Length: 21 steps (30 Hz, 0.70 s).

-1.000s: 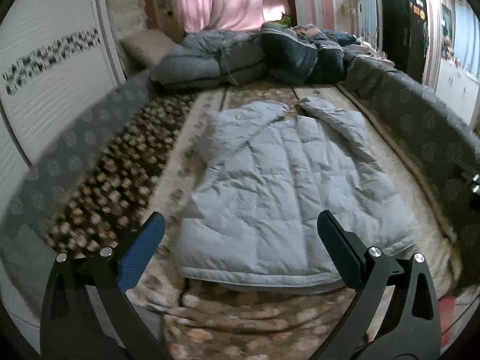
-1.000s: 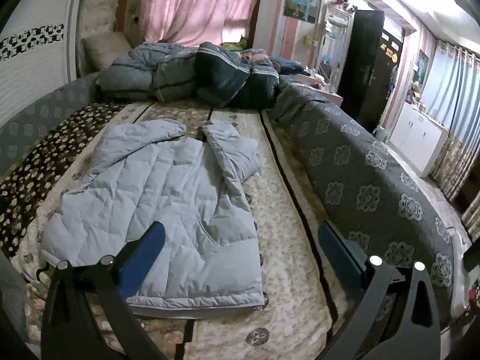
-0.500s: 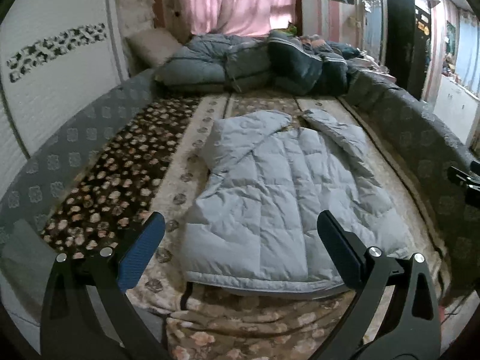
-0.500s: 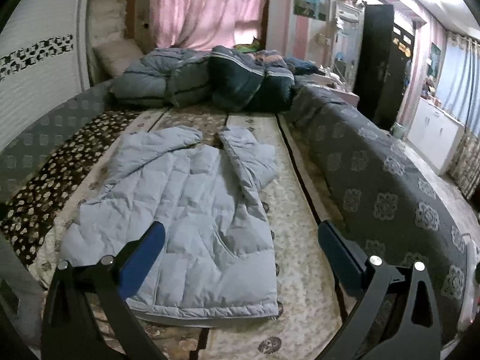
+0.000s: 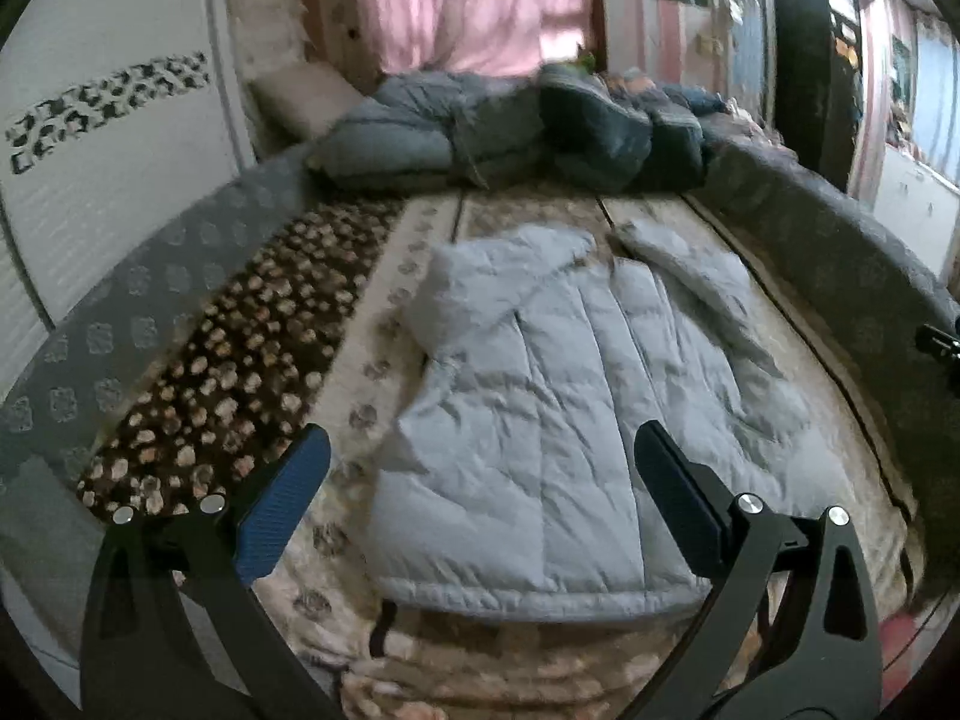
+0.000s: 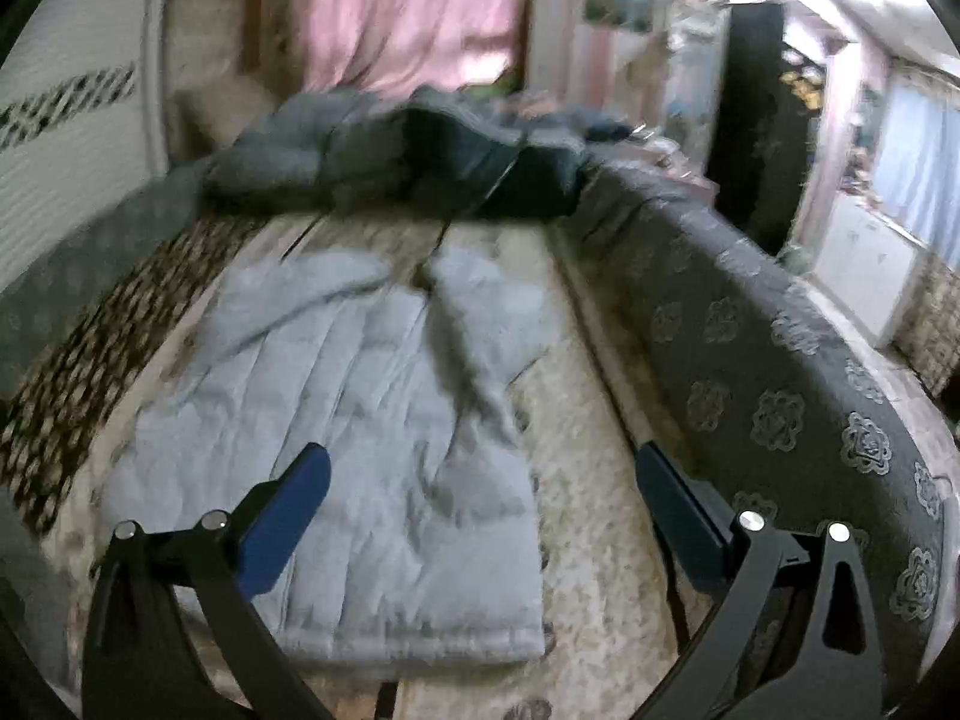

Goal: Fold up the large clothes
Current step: 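Lower the left tool onto the jacket body and close on the fabric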

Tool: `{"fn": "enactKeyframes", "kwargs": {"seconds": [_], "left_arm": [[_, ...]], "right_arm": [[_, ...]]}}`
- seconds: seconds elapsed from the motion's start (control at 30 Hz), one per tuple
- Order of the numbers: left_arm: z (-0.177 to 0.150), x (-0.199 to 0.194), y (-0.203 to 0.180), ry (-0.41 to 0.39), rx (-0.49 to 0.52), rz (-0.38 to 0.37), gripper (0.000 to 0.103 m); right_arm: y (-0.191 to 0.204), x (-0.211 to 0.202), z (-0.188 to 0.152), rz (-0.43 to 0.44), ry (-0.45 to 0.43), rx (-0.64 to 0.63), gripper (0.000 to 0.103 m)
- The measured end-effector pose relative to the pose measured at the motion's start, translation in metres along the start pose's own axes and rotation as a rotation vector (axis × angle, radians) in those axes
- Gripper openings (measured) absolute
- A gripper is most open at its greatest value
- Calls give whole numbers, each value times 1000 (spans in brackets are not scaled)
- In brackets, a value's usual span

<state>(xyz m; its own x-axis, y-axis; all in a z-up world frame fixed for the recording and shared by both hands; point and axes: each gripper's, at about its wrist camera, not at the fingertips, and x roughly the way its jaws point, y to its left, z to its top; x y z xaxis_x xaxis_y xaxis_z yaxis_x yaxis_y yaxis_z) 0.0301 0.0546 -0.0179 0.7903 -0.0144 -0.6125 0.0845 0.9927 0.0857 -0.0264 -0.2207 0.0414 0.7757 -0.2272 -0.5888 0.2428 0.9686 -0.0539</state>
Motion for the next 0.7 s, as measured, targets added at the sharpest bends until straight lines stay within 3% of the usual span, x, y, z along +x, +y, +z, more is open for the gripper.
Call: {"fn": "enactKeyframes", "kwargs": {"seconds": [0.07, 0.1, 0.13, 0.2, 0.23, 0.33, 0.47, 0.53, 0.7], "left_arm": [[12, 11, -5, 20, -9, -23, 100], [15, 14, -10, 41, 21, -48, 100], [15, 17, -17, 45, 75, -67, 100], [11, 25, -24, 43, 123, -37, 100], [10, 36, -26, 83, 135, -55, 100], [11, 60, -18, 166, 96, -108, 100], [25, 101, -13, 228, 118, -79, 100], [35, 122, -14, 279, 128, -101, 100], [50, 159, -33, 273, 221, -67, 100]], "right_arm": [[-3, 11, 7, 38, 31, 53, 102], [1, 17, 11, 98, 62, 39, 102], [6, 20, 13, 117, 81, -23, 102], [16, 22, 11, 54, 99, -160, 102], [18, 25, 10, 48, 118, -210, 102], [17, 35, 12, 111, 193, -244, 102], [17, 58, 27, 139, 237, -259, 102], [21, 77, 41, 154, 280, -264, 102], [51, 129, 62, 162, 310, -393, 101]]}}
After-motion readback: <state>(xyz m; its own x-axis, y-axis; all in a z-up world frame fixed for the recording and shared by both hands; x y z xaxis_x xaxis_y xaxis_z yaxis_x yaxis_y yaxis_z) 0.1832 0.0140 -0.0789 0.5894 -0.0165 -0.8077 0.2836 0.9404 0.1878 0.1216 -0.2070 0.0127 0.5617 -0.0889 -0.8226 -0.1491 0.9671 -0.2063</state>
